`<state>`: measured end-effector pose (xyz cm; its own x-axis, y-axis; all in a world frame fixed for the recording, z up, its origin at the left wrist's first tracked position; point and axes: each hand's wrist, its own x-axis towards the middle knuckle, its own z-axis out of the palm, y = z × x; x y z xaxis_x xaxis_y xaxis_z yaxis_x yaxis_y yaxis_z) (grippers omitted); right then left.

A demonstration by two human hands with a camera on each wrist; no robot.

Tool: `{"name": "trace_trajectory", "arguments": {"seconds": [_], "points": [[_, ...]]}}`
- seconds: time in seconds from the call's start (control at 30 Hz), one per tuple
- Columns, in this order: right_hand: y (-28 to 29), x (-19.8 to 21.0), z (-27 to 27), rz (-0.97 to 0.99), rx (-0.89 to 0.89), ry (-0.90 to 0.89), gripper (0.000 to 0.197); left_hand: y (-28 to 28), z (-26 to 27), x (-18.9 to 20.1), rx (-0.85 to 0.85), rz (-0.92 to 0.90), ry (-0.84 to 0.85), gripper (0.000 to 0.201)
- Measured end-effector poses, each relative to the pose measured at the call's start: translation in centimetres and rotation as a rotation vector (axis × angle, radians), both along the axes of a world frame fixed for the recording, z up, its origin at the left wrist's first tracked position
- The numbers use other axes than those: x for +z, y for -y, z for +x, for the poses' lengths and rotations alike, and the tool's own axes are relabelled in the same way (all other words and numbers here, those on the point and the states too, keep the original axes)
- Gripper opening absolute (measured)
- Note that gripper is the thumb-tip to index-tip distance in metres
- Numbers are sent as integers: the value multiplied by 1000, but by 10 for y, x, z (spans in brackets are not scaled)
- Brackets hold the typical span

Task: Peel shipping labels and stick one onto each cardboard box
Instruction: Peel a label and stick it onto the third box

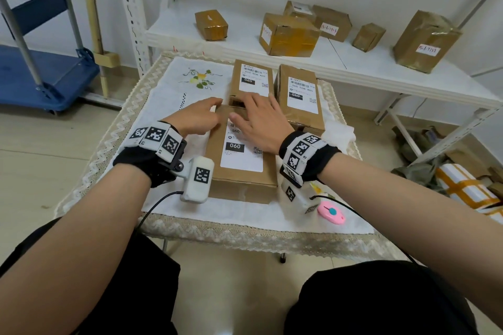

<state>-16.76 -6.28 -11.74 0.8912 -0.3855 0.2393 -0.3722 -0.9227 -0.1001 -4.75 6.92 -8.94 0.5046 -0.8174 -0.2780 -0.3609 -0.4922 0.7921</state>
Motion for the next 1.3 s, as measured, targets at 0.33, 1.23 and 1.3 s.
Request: {"name": "trace_trajectory", "arguments": {"seconds": [0.33,1.23,1.3], "points": [[-12,-1,21,-60,109,-150,83,-9,-5,12,104,-103,-154,60],[12,5,24,86,126,-90,59,2,2,4,94,-80,-50,51],[8,5,7,114,109,-96,60,3,3,3,71,-51,55,55]]}}
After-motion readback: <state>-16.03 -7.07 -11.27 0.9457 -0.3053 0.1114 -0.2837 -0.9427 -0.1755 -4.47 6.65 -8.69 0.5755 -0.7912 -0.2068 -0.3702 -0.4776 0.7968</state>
